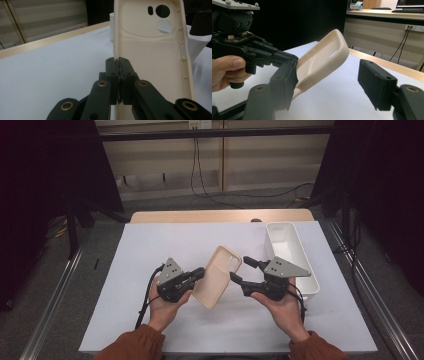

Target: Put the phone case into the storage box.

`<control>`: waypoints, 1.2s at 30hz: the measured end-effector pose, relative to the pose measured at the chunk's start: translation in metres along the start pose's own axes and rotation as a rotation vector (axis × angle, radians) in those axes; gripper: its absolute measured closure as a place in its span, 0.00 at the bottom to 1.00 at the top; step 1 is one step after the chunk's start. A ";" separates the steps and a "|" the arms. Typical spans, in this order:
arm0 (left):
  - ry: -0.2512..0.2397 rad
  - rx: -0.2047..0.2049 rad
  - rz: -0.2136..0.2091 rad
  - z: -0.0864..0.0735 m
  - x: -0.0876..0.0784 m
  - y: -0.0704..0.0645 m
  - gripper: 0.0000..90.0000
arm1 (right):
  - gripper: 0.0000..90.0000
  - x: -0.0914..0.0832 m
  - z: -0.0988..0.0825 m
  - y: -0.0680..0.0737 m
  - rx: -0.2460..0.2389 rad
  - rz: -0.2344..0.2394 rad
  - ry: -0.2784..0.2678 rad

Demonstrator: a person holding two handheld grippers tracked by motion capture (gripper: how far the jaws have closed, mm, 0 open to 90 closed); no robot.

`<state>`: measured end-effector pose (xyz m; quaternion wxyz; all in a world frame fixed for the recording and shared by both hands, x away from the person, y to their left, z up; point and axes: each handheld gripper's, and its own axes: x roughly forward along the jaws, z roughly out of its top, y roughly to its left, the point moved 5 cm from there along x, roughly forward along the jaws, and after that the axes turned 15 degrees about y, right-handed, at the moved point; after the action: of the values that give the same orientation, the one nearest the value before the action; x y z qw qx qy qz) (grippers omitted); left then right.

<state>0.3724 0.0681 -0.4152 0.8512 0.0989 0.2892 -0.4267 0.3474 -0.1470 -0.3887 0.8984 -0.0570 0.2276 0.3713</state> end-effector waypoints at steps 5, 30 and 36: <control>0.004 0.008 -0.001 0.000 0.001 -0.003 0.97 | 0.43 0.004 0.001 0.001 0.005 0.007 0.004; -0.027 0.014 0.025 -0.003 -0.001 -0.007 0.97 | 0.78 0.006 -0.001 0.000 0.044 0.012 -0.001; -0.011 0.025 0.017 -0.005 0.002 -0.010 0.97 | 0.87 0.004 0.001 0.001 0.035 0.022 -0.028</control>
<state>0.3633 0.0631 -0.4199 0.8552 0.1096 0.2780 -0.4234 0.3494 -0.1435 -0.3898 0.8981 -0.0334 0.2222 0.3780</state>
